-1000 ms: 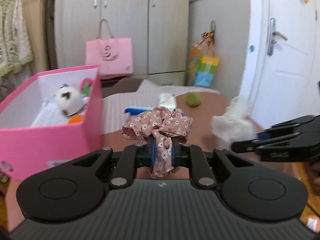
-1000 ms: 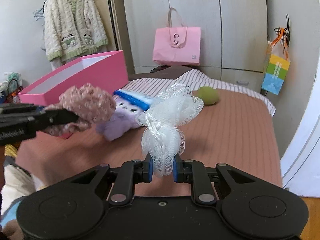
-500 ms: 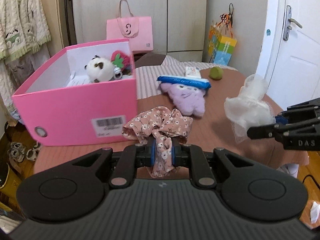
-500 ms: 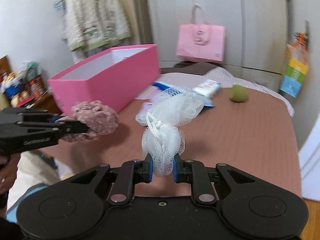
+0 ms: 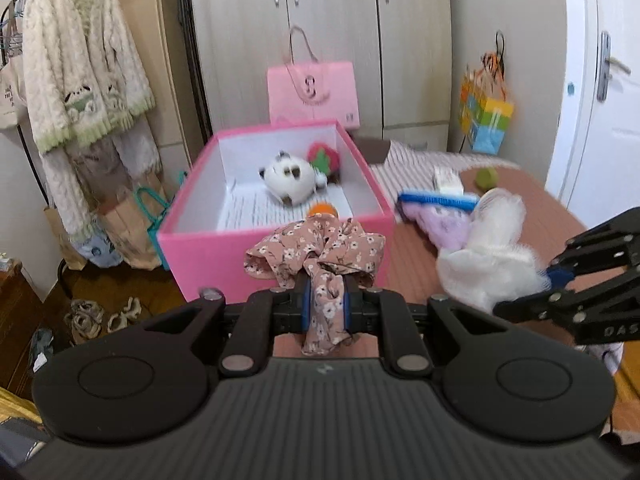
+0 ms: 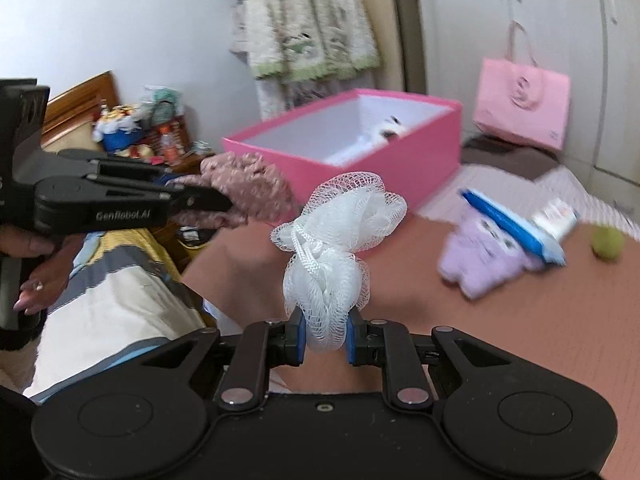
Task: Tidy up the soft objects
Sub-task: 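Lift and carry the scrunchie and mesh puff over the pink box with both grippers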
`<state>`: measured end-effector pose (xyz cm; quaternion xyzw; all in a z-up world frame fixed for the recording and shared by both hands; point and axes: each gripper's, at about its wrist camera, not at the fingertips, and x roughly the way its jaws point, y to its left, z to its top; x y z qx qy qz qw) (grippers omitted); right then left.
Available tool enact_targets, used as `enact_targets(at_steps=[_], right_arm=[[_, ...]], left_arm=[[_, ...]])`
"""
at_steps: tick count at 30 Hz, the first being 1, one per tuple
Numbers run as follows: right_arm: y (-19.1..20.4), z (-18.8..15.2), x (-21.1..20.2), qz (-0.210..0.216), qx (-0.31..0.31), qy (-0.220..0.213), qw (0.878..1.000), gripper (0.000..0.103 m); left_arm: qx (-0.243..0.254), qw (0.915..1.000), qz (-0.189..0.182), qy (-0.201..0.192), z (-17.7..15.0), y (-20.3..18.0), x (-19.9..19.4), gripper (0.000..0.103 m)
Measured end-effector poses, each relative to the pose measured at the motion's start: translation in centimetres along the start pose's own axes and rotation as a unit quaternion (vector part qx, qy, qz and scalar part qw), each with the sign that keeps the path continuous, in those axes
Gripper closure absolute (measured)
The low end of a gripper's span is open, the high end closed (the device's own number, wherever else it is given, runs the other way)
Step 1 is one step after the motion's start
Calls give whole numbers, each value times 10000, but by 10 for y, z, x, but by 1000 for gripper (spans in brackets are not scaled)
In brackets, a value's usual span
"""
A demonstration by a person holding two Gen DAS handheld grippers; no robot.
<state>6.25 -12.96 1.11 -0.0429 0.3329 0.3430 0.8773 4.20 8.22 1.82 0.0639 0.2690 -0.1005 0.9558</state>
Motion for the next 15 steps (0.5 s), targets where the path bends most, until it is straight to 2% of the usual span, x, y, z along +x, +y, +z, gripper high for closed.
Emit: enact_targets(at_steps=[8, 15], right_arm=[[13, 46, 8, 153, -280, -268, 9991, 81], [1, 85, 39, 88, -228, -352, 9991, 81]], left_arm=[[-177, 9986, -503, -22, 29, 23, 4, 89], [-231, 9987, -423, -192, 55, 43, 30, 89]])
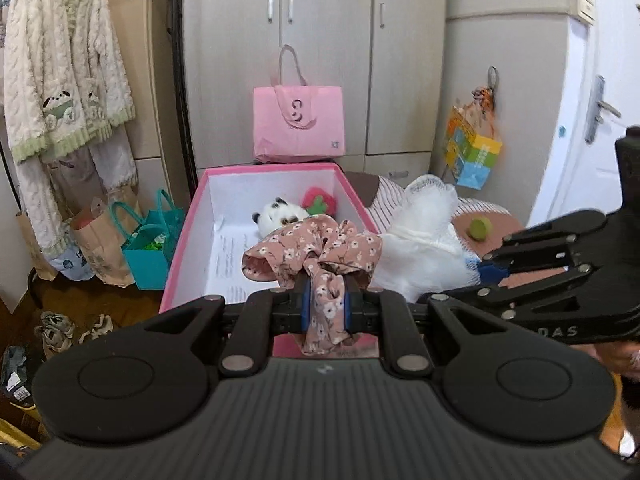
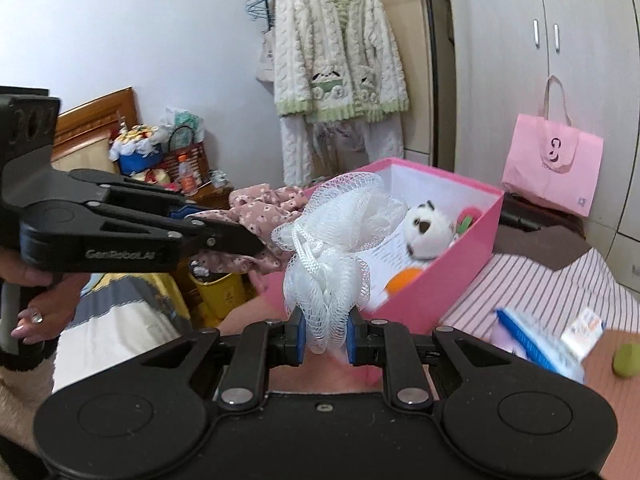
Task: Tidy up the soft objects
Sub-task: 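Lift and carry the scrunchie and mesh puff over the pink box with both grippers, then open the left gripper over the box while the right gripper releases the puff inside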
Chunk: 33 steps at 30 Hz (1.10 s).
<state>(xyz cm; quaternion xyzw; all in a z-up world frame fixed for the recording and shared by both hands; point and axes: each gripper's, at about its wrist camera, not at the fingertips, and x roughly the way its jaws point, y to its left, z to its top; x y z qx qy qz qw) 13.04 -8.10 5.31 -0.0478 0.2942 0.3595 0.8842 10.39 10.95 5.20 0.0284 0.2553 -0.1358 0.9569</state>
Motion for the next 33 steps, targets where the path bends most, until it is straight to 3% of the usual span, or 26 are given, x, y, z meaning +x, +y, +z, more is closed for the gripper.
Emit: enact_targets(at_steps=[3, 9, 15, 21, 24, 31, 33], right_arm=[[-11, 15, 20, -132, 119, 28, 9998, 81], [-27, 40, 57, -233, 287, 158, 9992, 81], [-40, 54, 103, -113, 422, 464, 9980, 81], [-50, 59, 137, -174, 496, 843, 9951, 81], [-58, 60, 154, -98, 610, 1103, 9920, 81], [-58, 65, 171, -35, 541, 1273, 9904, 80], [-57, 64, 173, -37, 502, 1312, 9901, 80]], left_arm=[[256, 9991, 265, -195, 14, 3, 13, 89], [180, 9994, 250, -126, 37, 18, 45, 88], [-160, 9991, 363, 173, 44, 40, 89, 86], [-499, 9964, 170, 664, 47, 61, 129, 86], [-536, 9951, 212, 803, 47, 68, 145, 86], [-647, 9928, 247, 973, 46, 78, 164, 86], [-624, 9932, 375, 908, 48, 77, 164, 75]])
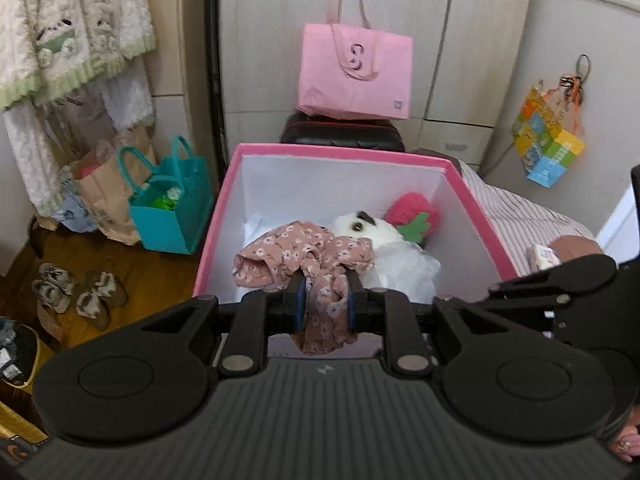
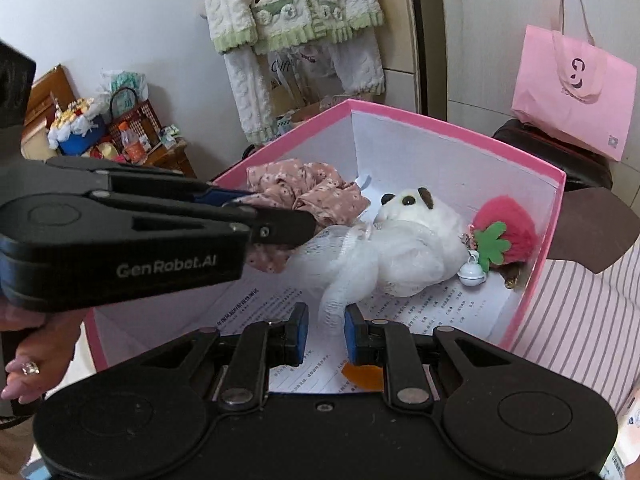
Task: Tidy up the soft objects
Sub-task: 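Open the left gripper over the box while the right gripper releases the puff inside, then move the left gripper to the white wet-wipe pack while the right approaches the green sponge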
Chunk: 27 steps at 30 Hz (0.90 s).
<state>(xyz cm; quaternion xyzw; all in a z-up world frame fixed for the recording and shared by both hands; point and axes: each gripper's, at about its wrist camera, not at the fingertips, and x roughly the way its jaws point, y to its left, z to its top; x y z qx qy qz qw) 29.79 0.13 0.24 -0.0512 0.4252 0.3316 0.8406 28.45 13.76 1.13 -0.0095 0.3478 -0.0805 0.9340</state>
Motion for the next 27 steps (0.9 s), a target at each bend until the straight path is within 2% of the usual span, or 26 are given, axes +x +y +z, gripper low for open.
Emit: enact_targets(at_steps=[1, 2, 4, 6, 9, 13, 22, 27], right_arm=[[0, 0, 1, -9, -2, 39, 10000, 72], [1, 1, 1, -11, -6, 48, 10000, 70], [2, -1, -5, 20, -42, -18, 10000, 65], [2, -3, -14, 116, -53, -95, 9999, 64], [1, -9, -31, 231, -26, -226, 9995, 64], [-1, -19, -59, 317, 75, -445, 9985, 64], [-3, -49, -130, 22, 48, -977, 9952, 58], [3, -73, -168, -44, -241, -1208, 9924, 52]], left_arm=[[40, 9999, 107, -84, 0, -2, -2, 61], [99, 9996, 179, -194, 0, -4, -4, 57], [248, 9988, 221, -370, -2, -7, -11, 55], [274, 9986, 52, -458, -4, -7, -18, 52], [141, 9987, -153, -473, -9, -3, -28, 51], [204, 9983, -194, -504, -14, -5, -47, 51], [667, 9940, -492, -716, -24, -27, -110, 48], [787, 9908, -859, -692, -34, -47, -138, 48]])
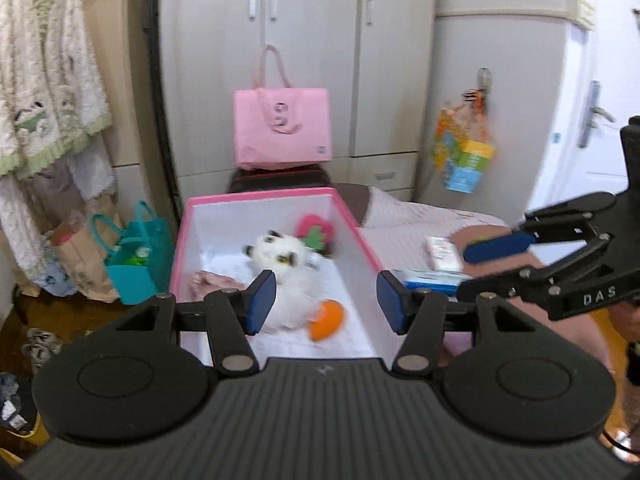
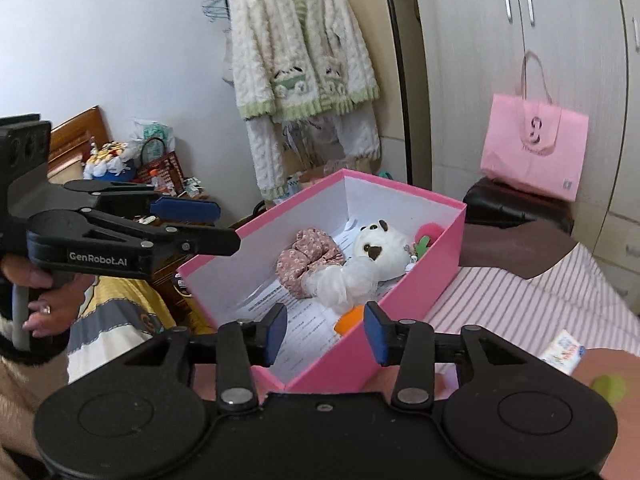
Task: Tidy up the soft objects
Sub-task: 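Move the left gripper to the white wet-wipe pack while the right approaches the green sponge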
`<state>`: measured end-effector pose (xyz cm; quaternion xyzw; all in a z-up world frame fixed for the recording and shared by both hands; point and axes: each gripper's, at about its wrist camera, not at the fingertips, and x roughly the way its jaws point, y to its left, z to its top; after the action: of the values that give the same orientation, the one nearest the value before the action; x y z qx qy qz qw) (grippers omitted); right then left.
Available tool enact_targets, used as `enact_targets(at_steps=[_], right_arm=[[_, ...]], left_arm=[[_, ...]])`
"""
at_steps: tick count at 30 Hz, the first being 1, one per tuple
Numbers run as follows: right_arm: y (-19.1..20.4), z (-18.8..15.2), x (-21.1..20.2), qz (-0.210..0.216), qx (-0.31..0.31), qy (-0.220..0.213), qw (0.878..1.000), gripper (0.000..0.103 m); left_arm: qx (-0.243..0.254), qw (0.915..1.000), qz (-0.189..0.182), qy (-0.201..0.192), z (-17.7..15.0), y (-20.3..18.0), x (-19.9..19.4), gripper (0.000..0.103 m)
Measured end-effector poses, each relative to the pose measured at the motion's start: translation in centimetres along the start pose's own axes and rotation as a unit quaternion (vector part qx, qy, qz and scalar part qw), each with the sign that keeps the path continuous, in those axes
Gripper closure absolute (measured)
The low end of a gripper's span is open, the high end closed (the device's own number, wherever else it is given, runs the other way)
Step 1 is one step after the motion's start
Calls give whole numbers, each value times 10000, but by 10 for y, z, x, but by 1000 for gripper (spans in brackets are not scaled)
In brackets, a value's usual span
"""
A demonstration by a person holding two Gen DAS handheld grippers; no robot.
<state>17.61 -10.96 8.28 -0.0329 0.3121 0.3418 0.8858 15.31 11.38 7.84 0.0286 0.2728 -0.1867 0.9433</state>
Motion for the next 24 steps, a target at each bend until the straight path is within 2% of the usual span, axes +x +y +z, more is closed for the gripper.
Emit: enact_targets(at_steps=[5, 10, 13, 19, 24], right_arm=[[7, -18, -44, -123, -194, -308, 9993, 46], [9, -44, -74, -333, -250, -381, 9984, 44], [7, -60, -88, -449, -245, -414, 9978, 41], [-4, -89, -109, -605, -94, -421, 9972, 40], [-15, -107, -120, -693, 10, -404, 9968, 40]], left_arm=[[127, 9990, -394, 181, -6, -25, -19, 48], [170, 9962, -690, 504, -15, -46, -26, 47], [255, 9942, -803, 667, -21, -61, -27, 47], [492, 9908, -949, 828, -31, -92, -28, 47], [673, 9853, -1102, 1121, -41, -116, -19, 46]])
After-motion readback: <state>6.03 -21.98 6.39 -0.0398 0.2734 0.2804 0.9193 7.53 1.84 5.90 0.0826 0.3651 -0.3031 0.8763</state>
